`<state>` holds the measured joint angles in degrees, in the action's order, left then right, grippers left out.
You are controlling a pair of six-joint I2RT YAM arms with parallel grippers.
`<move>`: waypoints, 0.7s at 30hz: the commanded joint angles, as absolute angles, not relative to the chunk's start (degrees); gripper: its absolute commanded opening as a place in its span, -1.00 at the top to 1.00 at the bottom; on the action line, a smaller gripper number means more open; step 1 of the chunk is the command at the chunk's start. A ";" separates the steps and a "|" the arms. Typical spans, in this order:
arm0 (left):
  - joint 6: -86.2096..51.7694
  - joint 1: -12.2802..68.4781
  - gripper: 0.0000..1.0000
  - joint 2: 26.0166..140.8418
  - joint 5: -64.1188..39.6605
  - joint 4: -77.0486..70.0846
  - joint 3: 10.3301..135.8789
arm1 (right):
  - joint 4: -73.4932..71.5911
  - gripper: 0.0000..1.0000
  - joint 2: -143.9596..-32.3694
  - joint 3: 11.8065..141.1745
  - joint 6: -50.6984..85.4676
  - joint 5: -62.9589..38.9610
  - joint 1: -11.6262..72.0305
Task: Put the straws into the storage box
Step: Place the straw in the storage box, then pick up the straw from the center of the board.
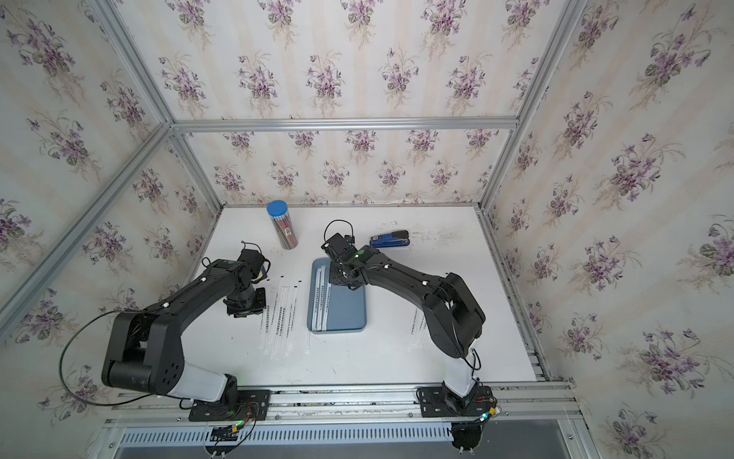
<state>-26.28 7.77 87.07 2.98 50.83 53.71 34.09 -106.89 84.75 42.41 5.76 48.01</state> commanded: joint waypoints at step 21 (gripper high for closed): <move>-26.24 5.37 0.54 96.93 -2.10 43.36 51.10 | 35.21 0.39 -106.63 85.72 42.14 8.27 48.09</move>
<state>-25.96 6.44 95.61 -2.09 45.28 52.21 35.00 -107.04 85.78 42.04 7.29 48.01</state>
